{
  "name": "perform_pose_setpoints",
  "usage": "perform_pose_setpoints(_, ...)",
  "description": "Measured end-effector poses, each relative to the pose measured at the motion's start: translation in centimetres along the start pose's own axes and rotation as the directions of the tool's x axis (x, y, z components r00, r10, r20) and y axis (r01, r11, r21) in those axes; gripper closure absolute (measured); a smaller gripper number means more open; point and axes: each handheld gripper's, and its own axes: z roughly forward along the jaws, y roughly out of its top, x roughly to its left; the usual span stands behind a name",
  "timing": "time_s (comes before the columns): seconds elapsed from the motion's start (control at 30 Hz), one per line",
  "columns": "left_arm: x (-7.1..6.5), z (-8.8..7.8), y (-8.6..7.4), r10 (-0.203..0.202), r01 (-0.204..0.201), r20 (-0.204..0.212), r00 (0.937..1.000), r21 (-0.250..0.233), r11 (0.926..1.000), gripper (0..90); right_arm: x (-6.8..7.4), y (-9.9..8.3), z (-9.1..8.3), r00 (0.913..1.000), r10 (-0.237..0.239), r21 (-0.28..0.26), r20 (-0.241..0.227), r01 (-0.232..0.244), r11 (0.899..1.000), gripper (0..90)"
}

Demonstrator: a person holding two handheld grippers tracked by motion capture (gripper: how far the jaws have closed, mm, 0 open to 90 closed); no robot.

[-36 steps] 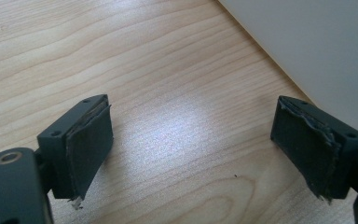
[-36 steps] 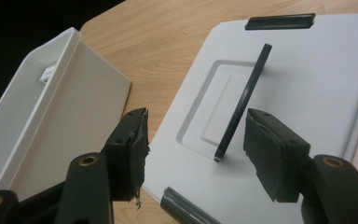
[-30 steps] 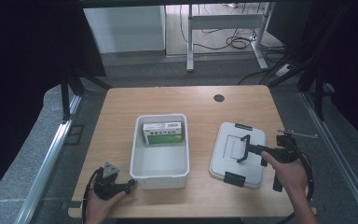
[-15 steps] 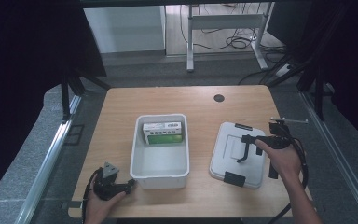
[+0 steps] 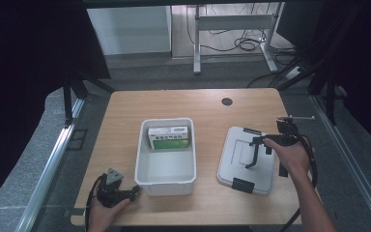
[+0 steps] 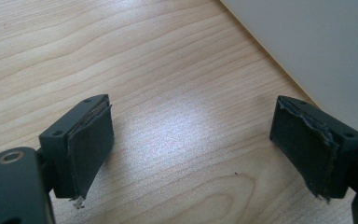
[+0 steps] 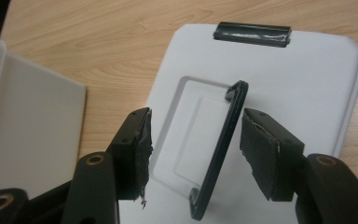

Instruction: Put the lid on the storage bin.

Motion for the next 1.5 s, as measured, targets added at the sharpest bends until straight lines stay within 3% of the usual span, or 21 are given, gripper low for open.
perform_pose_setpoints(0.57, 0.0, 0.0, 0.0, 0.0, 0.0, 0.0, 1.0, 0.0, 1.0, 13.4, -0.2, 0.7, 2.5, 0.9975, 0.001, 0.102, 0.07, -0.009, 0.995, 50.0)
perform_pose_setpoints(0.93, 0.0, 0.0, 0.0, 0.0, 0.0, 0.0, 1.0, -0.001, 1.0, 13.4, -0.8, 0.7, 3.6, 0.9914, 0.068, 0.17, 0.111, -0.087, 0.982, 64.9)
perform_pose_setpoints(1.2, 0.0, 0.0, 0.0, 0.0, 0.0, 0.0, 1.0, -0.001, 1.0, 13.3, -0.9, 0.6, 4.0, 0.9863, 0.115, 0.216, 0.118, -0.139, 0.966, 76.0)
perform_pose_setpoints(1.5, 0.0, 0.0, 0.0, -0.001, 0.001, 0.0, 1.0, -0.001, 1.0, 13.3, -1.4, 0.9, 4.1, 0.9668, 0.229, 0.236, 0.113, -0.25, 0.939, 83.3)
